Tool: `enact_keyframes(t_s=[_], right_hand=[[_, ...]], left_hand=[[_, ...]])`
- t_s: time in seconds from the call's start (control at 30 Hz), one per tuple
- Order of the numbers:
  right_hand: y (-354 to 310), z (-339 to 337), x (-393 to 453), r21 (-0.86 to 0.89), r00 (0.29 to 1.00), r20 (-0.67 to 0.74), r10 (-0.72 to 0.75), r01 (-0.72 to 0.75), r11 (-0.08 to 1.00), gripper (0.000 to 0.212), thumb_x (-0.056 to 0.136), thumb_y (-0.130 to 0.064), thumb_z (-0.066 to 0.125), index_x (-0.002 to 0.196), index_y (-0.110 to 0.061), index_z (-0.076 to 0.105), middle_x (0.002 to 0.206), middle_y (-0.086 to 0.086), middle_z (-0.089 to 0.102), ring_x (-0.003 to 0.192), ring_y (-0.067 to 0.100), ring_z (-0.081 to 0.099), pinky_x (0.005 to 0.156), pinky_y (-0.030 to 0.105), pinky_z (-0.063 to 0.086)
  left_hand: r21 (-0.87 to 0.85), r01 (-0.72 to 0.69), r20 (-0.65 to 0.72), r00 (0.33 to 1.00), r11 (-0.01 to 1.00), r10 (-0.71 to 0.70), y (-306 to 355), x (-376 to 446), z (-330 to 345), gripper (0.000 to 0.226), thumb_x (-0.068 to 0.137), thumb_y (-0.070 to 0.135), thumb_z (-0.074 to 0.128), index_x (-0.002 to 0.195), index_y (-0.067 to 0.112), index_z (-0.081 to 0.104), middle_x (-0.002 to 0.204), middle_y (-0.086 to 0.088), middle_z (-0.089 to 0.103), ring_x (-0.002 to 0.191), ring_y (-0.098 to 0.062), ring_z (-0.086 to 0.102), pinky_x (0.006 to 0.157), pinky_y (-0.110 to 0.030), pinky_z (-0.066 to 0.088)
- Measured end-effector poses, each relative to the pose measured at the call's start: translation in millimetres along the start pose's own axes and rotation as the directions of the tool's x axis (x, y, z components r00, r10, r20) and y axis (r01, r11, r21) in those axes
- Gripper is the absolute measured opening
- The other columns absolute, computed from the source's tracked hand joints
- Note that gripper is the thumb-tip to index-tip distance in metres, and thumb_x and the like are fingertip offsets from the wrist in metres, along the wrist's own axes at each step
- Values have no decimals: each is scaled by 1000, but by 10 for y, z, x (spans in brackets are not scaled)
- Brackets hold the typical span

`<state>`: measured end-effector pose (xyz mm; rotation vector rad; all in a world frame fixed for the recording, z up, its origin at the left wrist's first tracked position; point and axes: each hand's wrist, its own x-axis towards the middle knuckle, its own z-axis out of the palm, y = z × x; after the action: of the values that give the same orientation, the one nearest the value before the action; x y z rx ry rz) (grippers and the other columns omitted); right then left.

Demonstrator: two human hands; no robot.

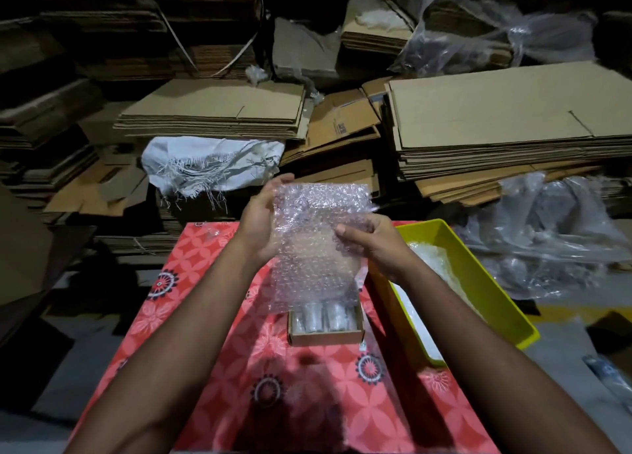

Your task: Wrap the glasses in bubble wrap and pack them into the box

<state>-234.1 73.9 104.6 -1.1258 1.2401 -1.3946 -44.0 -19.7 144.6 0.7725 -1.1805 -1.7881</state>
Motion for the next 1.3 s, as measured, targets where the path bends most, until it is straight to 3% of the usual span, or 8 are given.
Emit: enact_keyframes(t_s=[0.17,0.3,0.4,0.67,0.93,1.13,1.2,1.3], right_hand=[[78,-50,80,14,990,-134,31,-29,999,45,79,-42,81,103,-5,72,85,3,71,77,21,58,73,39,41],[160,-91,57,-26,975,21,222,-221,975,53,84,-60,67,124,-25,65,122,-5,68,117,20,60,105,50,45],[318,-124,27,-175,953,121,279,-256,951,61,77,-71,68,128,-39,60,129,-8,65,124,18,58,111,56,40],[290,-189,-25,29,996,68,53,-55,998,50,78,-24,80,124,-15,63,99,19,61,94,29,57,88,46,48],[134,-225,-135,-87,990,131,-51,63,994,58,83,10,70,116,-39,74,121,1,71,111,20,68,92,37,57],[154,-283,-34,-198,990,48,-133,140,970,65,82,27,47,82,-28,82,95,1,77,96,23,71,92,52,54],[135,-308,-23,-213,989,42,-139,145,966,63,83,26,47,78,-26,81,90,1,77,92,21,70,84,43,53],[87,-283,-45,-238,986,33,-163,166,957,60,85,24,49,81,-28,81,91,-1,77,89,15,70,79,32,52]], left_hand=[[135,227,84,967,965,-239,-296,-170,-167,78,86,81,46,152,43,31,165,-10,20,150,-34,23,115,-69,19],[409,46,-99,995,911,-6,-449,-335,44,21,102,31,52,103,14,62,109,-7,64,99,-17,61,85,-33,50],[484,-32,-147,982,874,117,-464,-349,83,23,103,24,52,81,18,56,76,4,56,68,-10,51,59,-24,42],[462,-116,48,993,879,106,-462,-341,-129,36,89,8,72,112,32,60,103,15,67,90,2,66,80,-18,56],[534,-193,88,981,823,174,-338,-348,-235,50,76,-28,54,73,17,76,87,4,75,91,-7,69,86,-26,55],[187,41,-25,999,982,-36,-183,-522,0,34,108,30,36,140,31,45,143,4,51,117,3,55,87,-25,43],[76,167,-22,986,983,-166,-254,-523,-71,54,104,51,33,155,35,22,164,6,20,150,-16,19,107,-57,36],[251,175,30,982,952,-189,-403,-532,-154,55,92,46,59,139,21,46,153,-7,42,144,-28,35,117,-60,25]])
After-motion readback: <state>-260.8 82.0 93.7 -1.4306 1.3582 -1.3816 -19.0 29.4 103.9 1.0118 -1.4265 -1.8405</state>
